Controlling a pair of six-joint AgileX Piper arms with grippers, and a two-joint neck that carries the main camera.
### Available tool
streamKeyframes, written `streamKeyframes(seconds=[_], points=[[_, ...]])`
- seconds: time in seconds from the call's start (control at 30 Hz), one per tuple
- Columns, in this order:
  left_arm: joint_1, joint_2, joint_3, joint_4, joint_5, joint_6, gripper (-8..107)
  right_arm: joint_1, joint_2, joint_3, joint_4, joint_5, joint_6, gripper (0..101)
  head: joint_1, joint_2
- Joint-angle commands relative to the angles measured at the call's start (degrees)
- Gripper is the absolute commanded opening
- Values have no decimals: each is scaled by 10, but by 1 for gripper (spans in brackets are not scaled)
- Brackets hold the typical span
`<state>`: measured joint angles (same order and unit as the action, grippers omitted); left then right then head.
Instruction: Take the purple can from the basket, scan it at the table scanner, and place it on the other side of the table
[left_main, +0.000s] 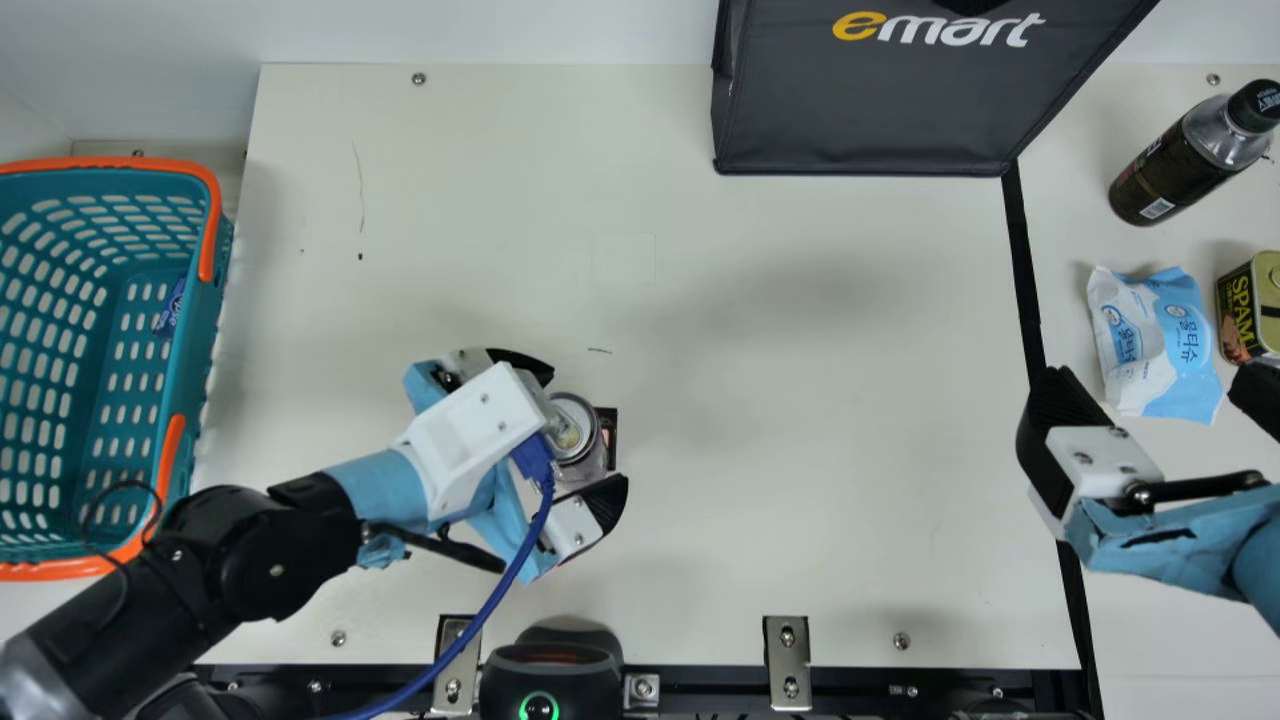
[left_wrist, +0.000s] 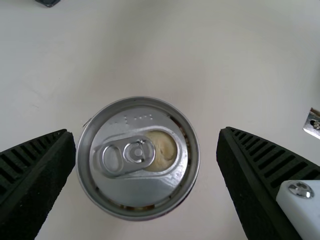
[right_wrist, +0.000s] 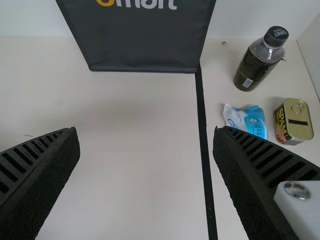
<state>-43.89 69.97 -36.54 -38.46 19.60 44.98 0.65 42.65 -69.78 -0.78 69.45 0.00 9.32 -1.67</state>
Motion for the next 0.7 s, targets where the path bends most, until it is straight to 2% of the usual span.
streamKeyframes(seconds=[0.0,0.37,0.67], points=[[-2,3,2,-4,-13,10,63,0,0,0,0,0,0,95,-14,1],[-11,22,-9,-34,-53,25,-8,0,0,0,0,0,0,95,-14,1],[-35,80,-65,-32,-87,-12,-8,0,0,0,0,0,0,95,-14,1]])
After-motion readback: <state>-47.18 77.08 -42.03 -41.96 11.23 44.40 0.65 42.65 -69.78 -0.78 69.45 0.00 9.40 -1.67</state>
